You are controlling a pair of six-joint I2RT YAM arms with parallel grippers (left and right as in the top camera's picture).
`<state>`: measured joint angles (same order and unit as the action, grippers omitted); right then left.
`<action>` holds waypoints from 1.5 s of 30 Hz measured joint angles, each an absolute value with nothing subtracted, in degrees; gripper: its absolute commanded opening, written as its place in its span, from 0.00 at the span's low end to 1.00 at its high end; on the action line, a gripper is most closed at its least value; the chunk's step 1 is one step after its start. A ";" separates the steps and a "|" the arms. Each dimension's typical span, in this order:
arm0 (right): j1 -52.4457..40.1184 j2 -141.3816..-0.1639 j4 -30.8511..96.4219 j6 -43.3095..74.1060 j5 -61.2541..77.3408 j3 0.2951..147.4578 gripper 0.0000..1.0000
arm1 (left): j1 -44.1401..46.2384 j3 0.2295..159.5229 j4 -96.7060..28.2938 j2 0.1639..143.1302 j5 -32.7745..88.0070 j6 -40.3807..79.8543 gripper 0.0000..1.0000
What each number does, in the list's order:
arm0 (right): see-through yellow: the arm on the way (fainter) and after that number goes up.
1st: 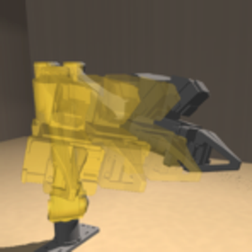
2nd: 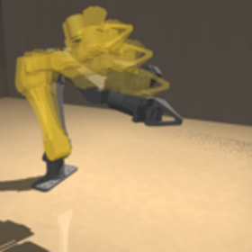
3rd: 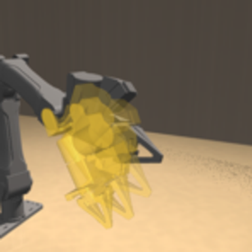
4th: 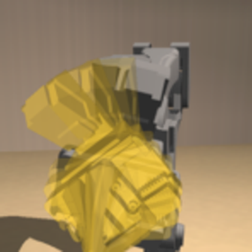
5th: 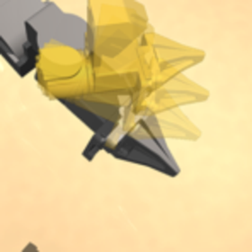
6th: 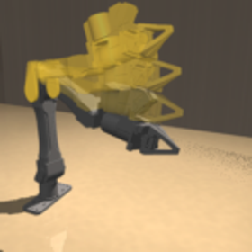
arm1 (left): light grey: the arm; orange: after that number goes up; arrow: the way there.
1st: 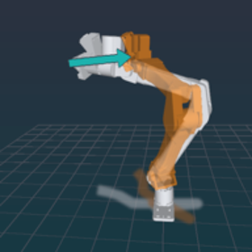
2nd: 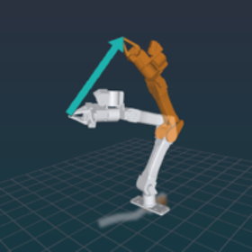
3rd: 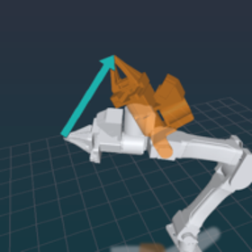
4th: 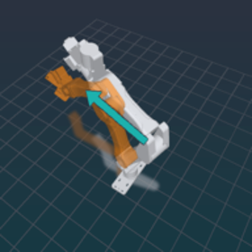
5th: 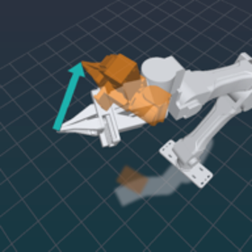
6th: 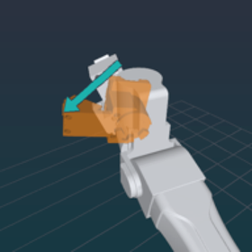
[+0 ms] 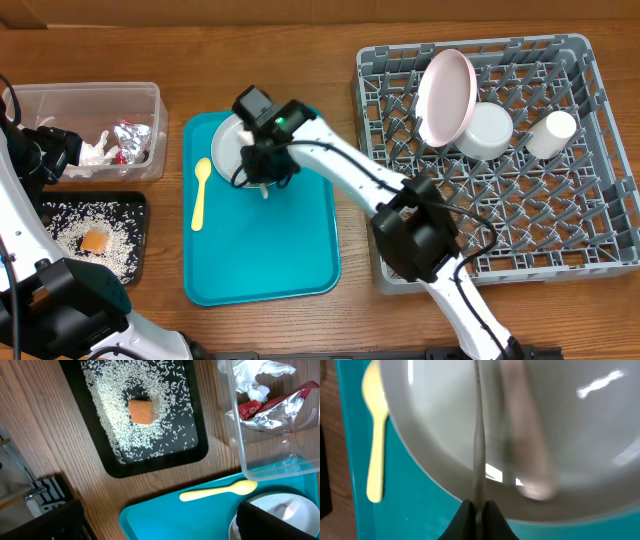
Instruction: Sort waste into correct bins and load items into the dishwasher rack
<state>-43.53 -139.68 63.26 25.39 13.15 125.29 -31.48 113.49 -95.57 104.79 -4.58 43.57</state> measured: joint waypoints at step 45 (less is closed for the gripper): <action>-19.51 -123.81 67.83 17.80 2.87 115.33 0.64 | -31.48 113.49 -95.59 104.79 -4.58 43.57 1.00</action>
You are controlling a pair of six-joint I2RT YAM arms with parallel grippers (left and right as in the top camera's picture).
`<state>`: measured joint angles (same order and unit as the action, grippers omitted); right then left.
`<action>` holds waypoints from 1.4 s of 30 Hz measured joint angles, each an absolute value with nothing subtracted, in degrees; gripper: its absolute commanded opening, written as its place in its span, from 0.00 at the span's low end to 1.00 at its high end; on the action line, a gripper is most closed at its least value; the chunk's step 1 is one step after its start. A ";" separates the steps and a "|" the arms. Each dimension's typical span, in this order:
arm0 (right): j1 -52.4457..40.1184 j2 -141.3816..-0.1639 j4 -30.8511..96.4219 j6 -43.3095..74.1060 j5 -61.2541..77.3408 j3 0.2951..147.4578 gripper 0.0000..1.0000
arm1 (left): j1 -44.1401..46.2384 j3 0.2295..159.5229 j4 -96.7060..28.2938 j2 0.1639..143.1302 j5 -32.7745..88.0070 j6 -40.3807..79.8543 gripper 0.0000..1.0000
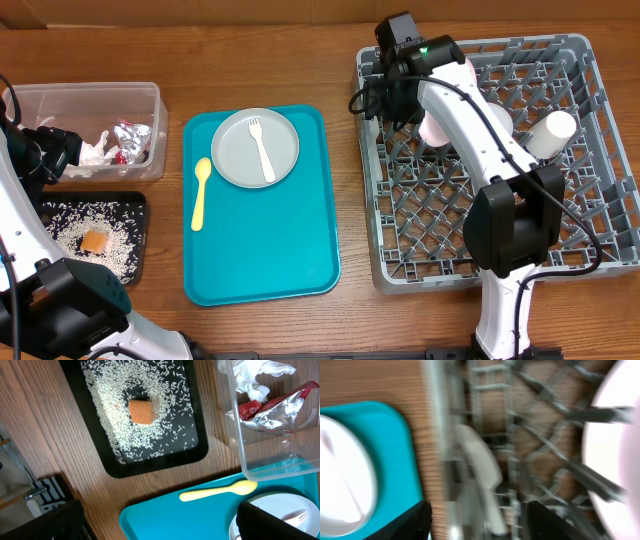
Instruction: Sort waste into correct bins and load items into the dishwasher rack
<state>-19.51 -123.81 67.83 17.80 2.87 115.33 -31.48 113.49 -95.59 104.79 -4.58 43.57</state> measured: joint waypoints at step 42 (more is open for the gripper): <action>-44.75 -137.88 48.58 22.48 1.06 115.37 0.62 | -31.48 113.49 -95.57 104.79 -4.58 43.57 1.00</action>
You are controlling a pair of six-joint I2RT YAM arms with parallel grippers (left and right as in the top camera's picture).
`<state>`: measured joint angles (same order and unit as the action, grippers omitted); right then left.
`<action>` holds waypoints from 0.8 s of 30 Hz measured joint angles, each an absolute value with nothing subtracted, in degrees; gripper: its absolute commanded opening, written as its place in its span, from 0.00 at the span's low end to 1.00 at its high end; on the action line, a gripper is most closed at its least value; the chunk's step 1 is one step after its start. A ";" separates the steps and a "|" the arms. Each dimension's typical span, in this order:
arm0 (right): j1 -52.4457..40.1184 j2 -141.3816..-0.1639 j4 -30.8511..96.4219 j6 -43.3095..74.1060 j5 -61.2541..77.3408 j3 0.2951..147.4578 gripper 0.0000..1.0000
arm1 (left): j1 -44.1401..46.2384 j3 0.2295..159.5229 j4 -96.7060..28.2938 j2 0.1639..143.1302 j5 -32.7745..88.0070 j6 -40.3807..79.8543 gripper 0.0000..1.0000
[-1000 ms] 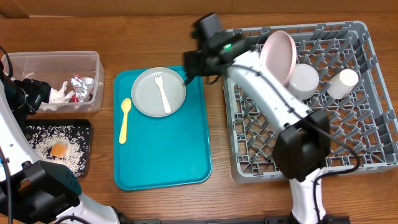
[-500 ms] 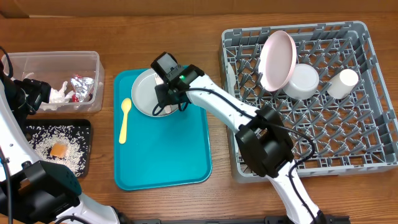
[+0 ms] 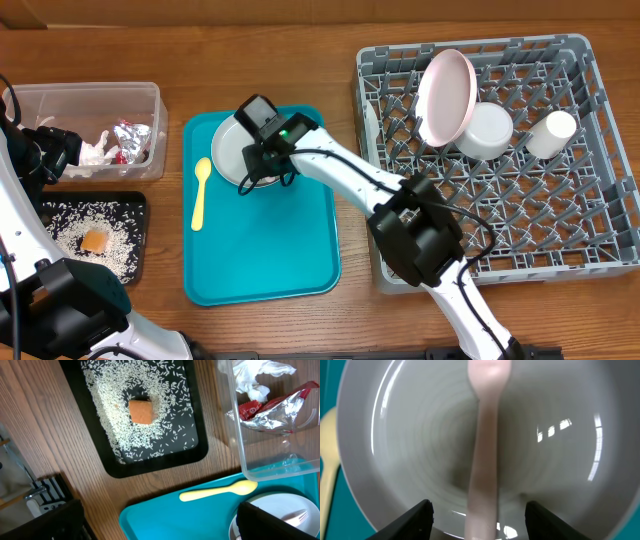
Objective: Sort waste into correct bins and load items into the dishwasher rack
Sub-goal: 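Lift the pink fork out of the grey plate with the right gripper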
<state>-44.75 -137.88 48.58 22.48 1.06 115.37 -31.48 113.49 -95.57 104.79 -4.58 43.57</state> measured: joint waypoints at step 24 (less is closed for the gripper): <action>-45.43 -138.96 48.03 22.44 -1.39 115.50 0.49 | -31.48 113.49 -95.57 104.79 -4.58 43.57 1.00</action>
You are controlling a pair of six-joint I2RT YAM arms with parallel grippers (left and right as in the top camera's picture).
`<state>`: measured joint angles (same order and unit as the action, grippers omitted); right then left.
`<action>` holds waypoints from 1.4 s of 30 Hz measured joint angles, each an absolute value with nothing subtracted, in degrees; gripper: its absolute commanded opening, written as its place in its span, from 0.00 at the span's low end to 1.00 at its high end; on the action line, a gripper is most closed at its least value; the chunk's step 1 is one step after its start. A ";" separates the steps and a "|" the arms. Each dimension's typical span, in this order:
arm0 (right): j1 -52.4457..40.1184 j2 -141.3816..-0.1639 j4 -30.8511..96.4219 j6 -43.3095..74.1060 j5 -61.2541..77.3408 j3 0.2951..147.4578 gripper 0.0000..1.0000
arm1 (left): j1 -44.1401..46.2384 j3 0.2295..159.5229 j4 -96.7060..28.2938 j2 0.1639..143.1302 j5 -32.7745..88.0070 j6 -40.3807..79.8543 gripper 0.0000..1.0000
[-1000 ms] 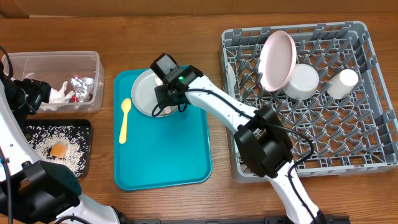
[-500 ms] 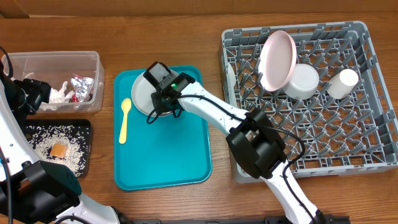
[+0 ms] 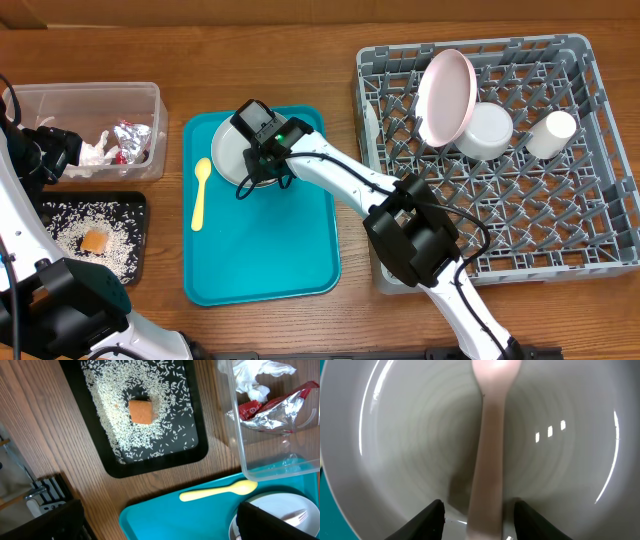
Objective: Sort waste into correct bins and load items into the dishwasher rack
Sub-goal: 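Lift the pink fork out of the grey plate with the right gripper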
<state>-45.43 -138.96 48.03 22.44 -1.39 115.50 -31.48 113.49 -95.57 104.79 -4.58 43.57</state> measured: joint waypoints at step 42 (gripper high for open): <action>-49.65 -139.48 48.95 22.24 -12.40 115.92 0.04 | -31.48 113.49 -95.57 104.79 -4.60 43.57 1.00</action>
